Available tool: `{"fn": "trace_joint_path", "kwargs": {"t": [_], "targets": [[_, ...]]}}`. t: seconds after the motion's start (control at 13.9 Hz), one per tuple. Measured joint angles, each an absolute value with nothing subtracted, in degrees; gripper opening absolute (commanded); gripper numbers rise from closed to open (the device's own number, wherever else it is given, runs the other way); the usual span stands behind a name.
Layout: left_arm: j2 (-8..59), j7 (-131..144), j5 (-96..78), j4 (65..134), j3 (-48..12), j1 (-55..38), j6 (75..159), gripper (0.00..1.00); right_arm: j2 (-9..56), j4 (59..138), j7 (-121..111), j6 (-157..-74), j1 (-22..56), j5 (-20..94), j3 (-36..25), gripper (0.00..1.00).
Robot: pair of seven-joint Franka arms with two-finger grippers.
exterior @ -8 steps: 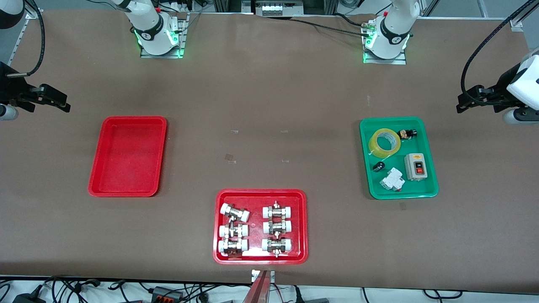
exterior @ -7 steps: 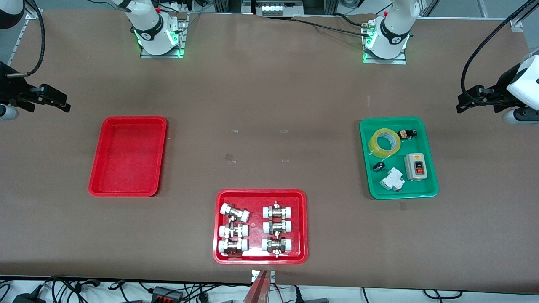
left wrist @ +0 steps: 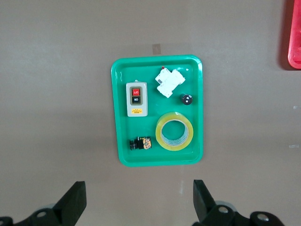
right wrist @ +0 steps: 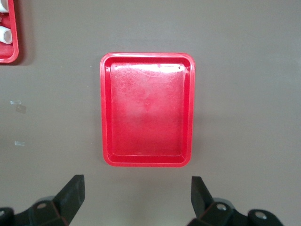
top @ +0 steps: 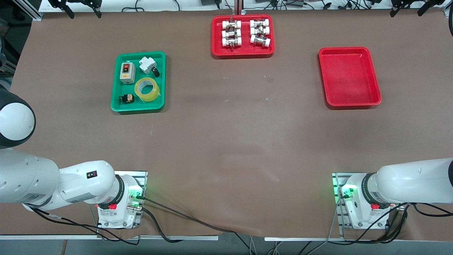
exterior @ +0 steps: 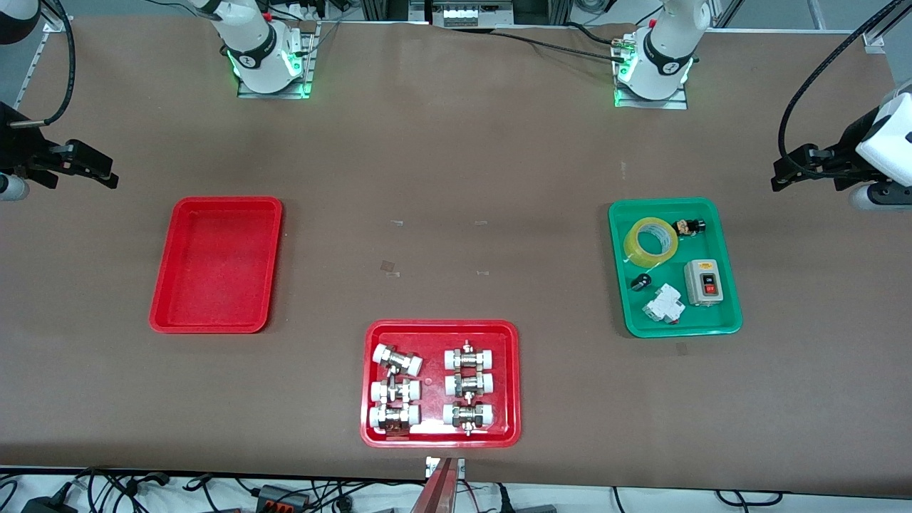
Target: Left arm passes tape to right arm into tray
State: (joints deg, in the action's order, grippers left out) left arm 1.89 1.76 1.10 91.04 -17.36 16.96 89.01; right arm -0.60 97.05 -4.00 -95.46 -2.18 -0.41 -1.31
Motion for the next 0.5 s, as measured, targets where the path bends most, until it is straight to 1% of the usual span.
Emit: {"fn": "trace_joint_path", "kwargs": {"t": [0.5], "targets": [[1.9,1.8,1.0,91.1,-17.4,17.0,90.2,1.00,-0.6,97.0,-4.0,-95.5,-2.2,-0.4,-1.3,1.00]]}}
